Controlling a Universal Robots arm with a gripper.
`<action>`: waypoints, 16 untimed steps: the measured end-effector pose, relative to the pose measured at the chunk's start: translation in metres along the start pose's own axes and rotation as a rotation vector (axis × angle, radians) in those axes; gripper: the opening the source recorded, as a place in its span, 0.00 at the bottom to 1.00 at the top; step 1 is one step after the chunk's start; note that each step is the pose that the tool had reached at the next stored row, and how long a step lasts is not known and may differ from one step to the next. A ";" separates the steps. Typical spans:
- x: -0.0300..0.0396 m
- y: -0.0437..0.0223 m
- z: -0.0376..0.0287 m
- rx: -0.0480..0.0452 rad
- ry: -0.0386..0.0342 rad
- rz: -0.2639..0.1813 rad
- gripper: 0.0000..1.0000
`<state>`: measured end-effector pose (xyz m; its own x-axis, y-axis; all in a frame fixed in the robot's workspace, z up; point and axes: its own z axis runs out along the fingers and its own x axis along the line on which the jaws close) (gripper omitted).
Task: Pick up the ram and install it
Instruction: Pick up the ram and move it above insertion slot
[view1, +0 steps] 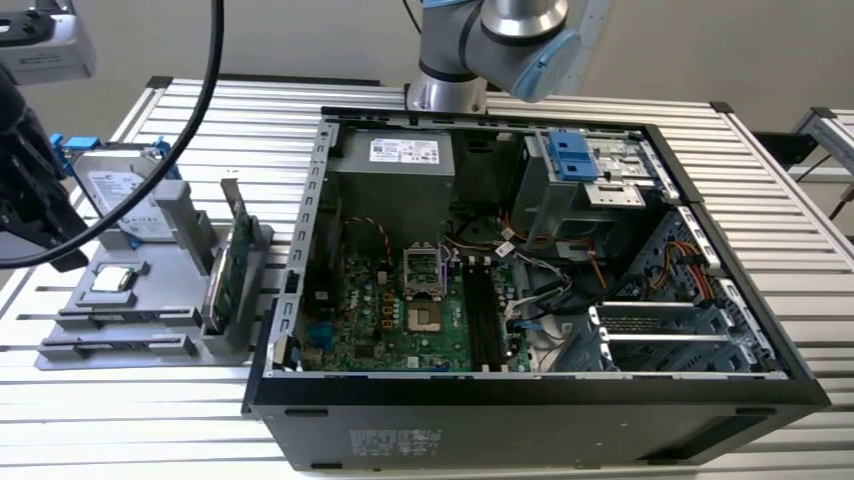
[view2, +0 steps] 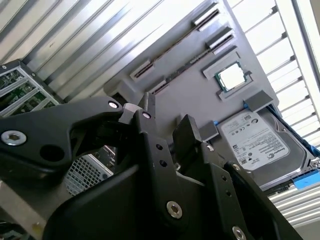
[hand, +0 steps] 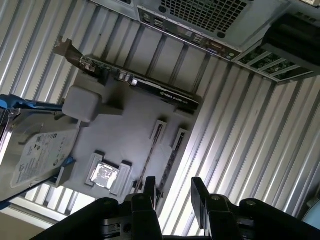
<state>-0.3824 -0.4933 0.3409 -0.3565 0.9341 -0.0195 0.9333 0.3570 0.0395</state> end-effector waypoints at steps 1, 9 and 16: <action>0.0000 -0.0001 0.0004 0.0001 -0.0004 0.010 1.00; 0.0003 -0.0007 0.0024 0.0017 -0.0034 0.086 1.00; 0.0004 -0.0010 0.0040 0.0028 -0.0057 0.146 1.00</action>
<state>-0.3834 -0.4933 0.3369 -0.2164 0.9761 -0.0194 0.9754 0.2170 0.0395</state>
